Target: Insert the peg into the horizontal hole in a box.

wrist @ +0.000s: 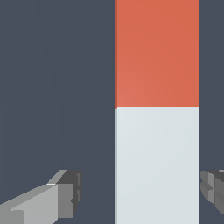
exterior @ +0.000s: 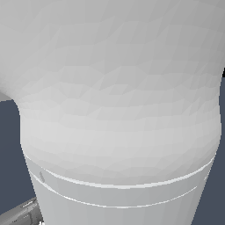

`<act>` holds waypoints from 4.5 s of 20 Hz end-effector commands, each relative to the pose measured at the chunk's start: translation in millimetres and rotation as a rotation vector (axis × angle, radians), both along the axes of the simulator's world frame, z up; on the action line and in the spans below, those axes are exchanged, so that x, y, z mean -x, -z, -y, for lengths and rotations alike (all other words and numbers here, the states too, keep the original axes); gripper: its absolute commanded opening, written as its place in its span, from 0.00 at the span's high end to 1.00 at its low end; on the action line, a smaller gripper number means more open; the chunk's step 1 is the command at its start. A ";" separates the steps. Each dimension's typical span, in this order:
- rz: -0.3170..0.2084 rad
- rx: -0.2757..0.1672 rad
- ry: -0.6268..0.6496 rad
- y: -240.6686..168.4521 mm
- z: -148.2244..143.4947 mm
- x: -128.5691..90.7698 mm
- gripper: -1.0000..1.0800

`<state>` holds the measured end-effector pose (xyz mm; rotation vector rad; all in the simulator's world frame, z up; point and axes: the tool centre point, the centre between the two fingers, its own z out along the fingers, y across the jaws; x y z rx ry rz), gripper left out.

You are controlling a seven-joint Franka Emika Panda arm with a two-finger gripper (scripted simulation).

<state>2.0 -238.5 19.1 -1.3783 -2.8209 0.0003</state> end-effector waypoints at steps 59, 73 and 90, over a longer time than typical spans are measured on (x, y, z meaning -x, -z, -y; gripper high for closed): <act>0.002 0.001 0.701 -80.9 -194.7 42.9 1.00; 0.002 0.001 0.796 -92.3 -222.0 34.5 1.00; 0.001 0.001 0.796 -92.0 -231.4 33.0 1.00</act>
